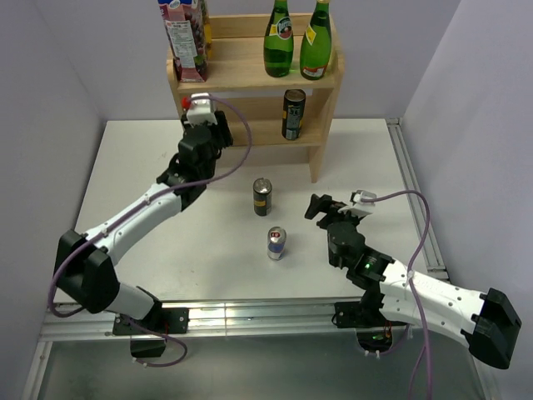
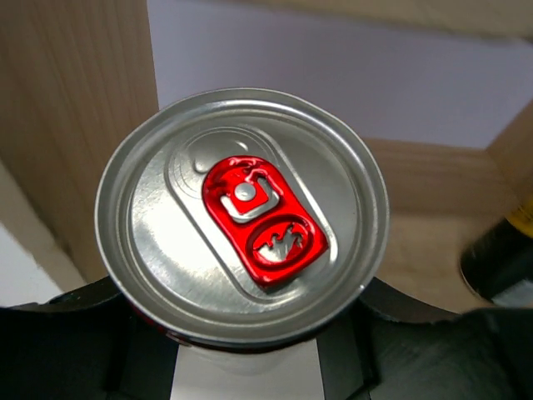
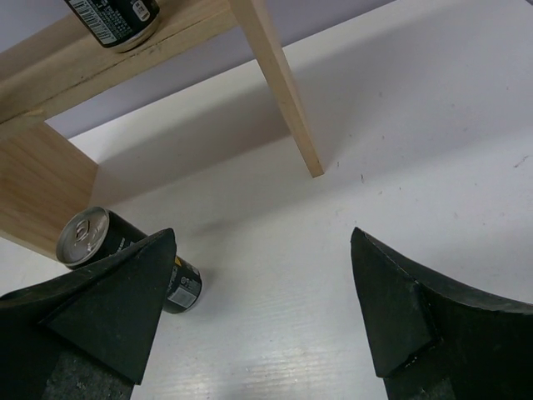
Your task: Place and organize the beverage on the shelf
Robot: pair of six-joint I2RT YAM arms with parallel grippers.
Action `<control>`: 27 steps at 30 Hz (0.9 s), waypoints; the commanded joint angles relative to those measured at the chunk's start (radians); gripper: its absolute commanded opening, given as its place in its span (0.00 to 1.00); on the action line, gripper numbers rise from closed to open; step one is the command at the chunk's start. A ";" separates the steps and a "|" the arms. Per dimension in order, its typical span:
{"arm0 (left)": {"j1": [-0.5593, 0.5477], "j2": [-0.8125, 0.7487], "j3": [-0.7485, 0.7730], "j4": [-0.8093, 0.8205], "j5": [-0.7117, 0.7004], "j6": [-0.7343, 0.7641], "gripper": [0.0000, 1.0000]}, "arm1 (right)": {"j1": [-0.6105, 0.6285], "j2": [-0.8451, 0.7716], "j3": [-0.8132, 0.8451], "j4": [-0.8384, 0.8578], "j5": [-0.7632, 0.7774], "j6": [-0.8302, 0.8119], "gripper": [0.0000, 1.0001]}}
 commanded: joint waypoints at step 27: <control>0.130 0.103 0.017 0.085 0.083 -0.058 0.00 | 0.006 -0.038 -0.019 0.013 0.039 0.013 0.92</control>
